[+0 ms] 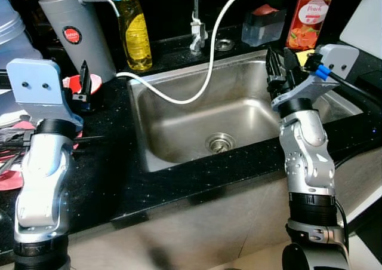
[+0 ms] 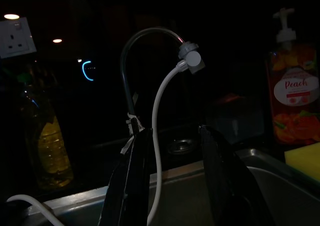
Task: Kitchen organization
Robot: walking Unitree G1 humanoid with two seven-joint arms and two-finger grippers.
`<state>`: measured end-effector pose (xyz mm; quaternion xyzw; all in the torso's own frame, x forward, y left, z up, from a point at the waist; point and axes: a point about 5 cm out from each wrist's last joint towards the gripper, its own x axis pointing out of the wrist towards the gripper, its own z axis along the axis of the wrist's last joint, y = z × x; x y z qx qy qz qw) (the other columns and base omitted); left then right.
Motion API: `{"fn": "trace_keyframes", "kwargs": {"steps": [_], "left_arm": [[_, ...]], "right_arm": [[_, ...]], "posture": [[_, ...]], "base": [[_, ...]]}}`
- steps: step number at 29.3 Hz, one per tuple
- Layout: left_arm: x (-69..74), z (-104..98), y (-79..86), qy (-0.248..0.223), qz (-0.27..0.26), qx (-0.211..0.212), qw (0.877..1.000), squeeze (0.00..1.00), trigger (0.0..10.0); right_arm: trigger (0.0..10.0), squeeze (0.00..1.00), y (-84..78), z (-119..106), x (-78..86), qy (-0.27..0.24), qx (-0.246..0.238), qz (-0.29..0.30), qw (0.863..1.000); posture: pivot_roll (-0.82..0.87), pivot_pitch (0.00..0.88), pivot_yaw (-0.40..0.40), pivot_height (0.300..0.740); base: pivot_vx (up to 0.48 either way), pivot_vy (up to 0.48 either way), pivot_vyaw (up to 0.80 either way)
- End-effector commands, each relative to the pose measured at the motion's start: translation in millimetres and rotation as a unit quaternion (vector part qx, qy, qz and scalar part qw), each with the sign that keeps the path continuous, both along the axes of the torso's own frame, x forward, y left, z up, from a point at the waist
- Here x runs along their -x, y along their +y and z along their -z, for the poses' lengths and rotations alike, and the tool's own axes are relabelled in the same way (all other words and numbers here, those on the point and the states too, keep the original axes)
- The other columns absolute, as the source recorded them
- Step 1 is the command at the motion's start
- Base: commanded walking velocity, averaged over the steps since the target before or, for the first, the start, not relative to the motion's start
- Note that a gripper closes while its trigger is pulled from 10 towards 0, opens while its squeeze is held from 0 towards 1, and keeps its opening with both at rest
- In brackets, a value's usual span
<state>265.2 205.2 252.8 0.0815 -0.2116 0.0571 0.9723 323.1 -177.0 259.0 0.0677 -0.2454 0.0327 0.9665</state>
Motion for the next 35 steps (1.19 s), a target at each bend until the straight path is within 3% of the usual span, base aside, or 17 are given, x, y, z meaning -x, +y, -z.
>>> {"fn": "trace_keyframes", "kwargs": {"steps": [1,35], "left_arm": [[0.0,5.7,0.1,0.015,-0.006,0.000,1.000,0.00,10.0],[-0.4,18.7,-10.3,0.033,-0.007,0.034,0.999,0.00,10.0]], "right_arm": [[10.0,0.00,0.3,0.5,1.1,0.002,0.000,-0.003,1.000],[10.0,0.00,9.4,0.4,-4.2,0.026,0.018,-0.037,0.999]], "posture": [[-0.02,0.000,0.088,0.740],[-0.01,0.000,0.051,0.740]], "base": [[0.000,0.000,0.00],[0.000,-0.064,0.00]]}}
